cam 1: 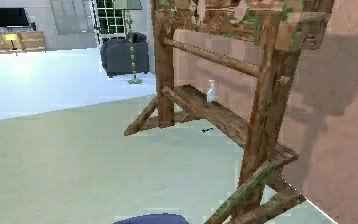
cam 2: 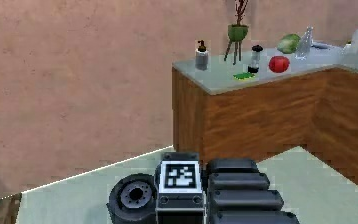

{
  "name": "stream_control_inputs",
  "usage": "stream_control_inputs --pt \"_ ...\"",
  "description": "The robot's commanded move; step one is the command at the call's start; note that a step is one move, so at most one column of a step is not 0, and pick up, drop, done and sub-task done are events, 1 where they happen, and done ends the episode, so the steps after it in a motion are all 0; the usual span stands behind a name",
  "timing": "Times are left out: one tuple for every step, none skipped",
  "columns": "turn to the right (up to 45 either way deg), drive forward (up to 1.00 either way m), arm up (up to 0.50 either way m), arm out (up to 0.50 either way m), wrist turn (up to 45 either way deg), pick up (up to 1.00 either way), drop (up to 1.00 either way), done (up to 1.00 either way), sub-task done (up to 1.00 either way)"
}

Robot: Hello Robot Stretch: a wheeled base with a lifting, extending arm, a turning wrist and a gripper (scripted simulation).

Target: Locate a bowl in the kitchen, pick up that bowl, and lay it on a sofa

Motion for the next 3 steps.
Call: stream_control_inputs --pt "-45.0 0.0 0.0 0.0 0.0 0.0 0.0 0.0 0.0" --pt "0.0 1.0 0.0 0.0 0.0 0.0 0.0 0.0 0.0" --pt "0.0 1.0 0.0 0.0 0.0 0.0 0.0 0.0 0.0"
